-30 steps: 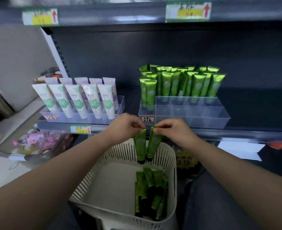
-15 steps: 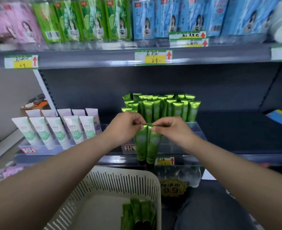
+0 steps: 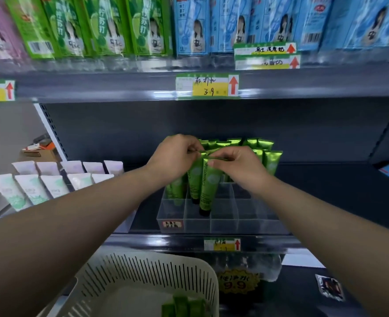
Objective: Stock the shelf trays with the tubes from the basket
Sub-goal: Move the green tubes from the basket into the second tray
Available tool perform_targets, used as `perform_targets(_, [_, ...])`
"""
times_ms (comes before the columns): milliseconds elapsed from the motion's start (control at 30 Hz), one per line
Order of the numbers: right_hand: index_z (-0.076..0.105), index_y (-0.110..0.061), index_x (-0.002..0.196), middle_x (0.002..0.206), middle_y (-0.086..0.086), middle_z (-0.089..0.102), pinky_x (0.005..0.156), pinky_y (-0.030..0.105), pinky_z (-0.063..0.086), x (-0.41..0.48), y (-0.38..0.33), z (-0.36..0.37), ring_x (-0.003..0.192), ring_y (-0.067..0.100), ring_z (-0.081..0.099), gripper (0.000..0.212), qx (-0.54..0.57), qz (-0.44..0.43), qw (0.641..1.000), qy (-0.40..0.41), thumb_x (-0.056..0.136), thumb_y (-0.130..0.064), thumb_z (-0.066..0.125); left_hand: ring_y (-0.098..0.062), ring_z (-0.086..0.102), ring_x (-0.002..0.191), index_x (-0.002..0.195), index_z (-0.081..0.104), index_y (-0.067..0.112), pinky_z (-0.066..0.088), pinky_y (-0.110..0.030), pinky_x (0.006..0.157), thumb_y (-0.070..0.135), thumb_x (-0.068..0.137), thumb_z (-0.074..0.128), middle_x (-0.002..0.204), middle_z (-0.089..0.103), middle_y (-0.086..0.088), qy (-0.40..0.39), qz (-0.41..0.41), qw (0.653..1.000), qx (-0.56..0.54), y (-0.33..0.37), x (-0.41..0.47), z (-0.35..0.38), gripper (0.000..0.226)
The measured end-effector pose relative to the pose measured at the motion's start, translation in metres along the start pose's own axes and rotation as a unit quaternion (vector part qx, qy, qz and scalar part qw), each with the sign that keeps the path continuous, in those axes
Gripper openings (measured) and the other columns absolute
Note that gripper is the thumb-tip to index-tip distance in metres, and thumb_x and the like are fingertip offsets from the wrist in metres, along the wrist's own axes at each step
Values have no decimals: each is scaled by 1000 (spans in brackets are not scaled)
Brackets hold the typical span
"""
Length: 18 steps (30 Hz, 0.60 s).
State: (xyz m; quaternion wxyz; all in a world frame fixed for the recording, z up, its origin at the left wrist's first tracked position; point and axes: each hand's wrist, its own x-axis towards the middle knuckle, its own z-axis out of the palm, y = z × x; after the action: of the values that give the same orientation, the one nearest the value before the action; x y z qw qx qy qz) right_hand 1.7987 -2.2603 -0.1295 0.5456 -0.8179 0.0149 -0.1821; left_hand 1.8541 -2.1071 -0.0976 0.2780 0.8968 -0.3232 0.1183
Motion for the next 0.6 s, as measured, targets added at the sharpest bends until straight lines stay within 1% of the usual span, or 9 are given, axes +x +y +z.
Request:
perform_targets(100, [73,-14,89,87,-2,69,74,13,47,14,4,0,79,5,60,7,-3,-4,1000,4,82,-11,71,-15,64,94,101,71,19,49,-25,84,16,88,60,98,71,1,7,-2,1000,0,-8,12,5,17])
perform_targets(167, [72,-15,89,85,-4,68,75,13,47,23,7,1,78,4,60,8,0,-6,1000,11,82,-12,71,-16,65,94,101,71,19,50,-28,86,17,88,61,98,71,0,10,-2,1000,-1,-13,18,9,17])
perform_targets(300, [73,-9,95,79,-11,64,65,2,44,37,13,6,70,-3,57,13,-3,-16,999,28,82,-11,70,-17,65,95,100,72,17,51,-30,87,15,88,60,99,72,-1,9,1,1000,4,-26,28,17,16])
perform_targets(400, [72,-7,97,85,-7,66,66,1,43,44,19,11,72,-5,56,15,-17,-24,999,26,83,-10,70,-18,65,95,98,71,14,50,-28,85,12,88,59,100,72,-2,1,0,1000,7,-33,34,26,16])
perform_targets(500, [72,-9,98,88,-6,66,70,4,44,49,29,17,74,-5,57,15,-29,-24,999,21,83,-11,70,-16,64,97,101,70,12,47,-21,81,10,89,58,102,71,-3,-11,-7,1000,5,-40,38,35,18])
perform_targets(533, [73,-10,97,89,-7,66,73,7,46,49,32,18,75,-5,58,15,-33,-20,999,20,83,-12,70,-16,63,98,102,70,12,46,-21,81,10,89,57,103,71,-3,-15,-7,1000,6,-43,38,38,18])
perform_targets(600, [73,-11,96,90,-6,68,82,17,48,50,37,21,81,2,60,14,-39,-9,999,16,82,-13,71,-17,64,98,103,69,13,48,-23,83,11,89,57,103,70,-3,-24,-4,1000,12,-48,39,44,18])
